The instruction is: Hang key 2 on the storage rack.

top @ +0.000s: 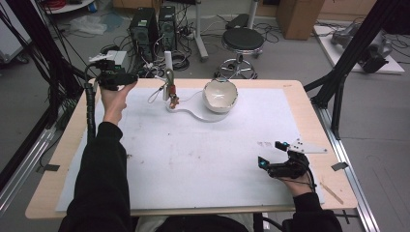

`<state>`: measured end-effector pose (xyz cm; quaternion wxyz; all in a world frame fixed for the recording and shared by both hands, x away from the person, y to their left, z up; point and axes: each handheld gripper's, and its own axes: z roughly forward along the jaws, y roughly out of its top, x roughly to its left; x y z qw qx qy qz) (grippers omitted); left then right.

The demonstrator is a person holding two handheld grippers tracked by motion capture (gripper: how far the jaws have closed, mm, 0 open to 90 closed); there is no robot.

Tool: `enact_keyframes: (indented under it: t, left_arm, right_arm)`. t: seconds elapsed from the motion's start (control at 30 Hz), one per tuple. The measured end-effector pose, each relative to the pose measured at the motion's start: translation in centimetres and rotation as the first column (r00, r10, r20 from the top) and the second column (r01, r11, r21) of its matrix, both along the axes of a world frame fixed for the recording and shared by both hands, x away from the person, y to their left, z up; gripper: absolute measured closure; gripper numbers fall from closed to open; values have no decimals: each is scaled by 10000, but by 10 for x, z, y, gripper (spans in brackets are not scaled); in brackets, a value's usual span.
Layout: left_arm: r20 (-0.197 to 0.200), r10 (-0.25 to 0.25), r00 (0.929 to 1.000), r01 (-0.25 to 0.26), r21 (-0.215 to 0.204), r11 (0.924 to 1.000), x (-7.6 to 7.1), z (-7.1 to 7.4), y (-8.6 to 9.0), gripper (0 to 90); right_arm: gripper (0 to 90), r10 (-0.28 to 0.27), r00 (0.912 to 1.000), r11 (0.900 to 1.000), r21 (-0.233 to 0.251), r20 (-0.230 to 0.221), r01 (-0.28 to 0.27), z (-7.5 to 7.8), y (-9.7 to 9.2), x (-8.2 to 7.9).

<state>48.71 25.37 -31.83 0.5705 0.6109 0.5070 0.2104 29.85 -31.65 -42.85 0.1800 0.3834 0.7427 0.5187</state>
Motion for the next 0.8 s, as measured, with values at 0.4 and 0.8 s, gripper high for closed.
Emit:
enact_keyframes:
  t: [0.4, 0.8]
  left_arm:
    - [-224, -263, 9994, 287, 1156, 9929, -43, -17, 24, 17]
    - [-554, -1128, 9921, 1203, 1605, 9797, -82, -32, 30, 17]
  right_arm:
    - [5, -28, 10000, 9996, -286, -35, 27, -1, 0, 1]
    - [5, 1, 10000, 9991, -428, -95, -5, -2, 2, 2]
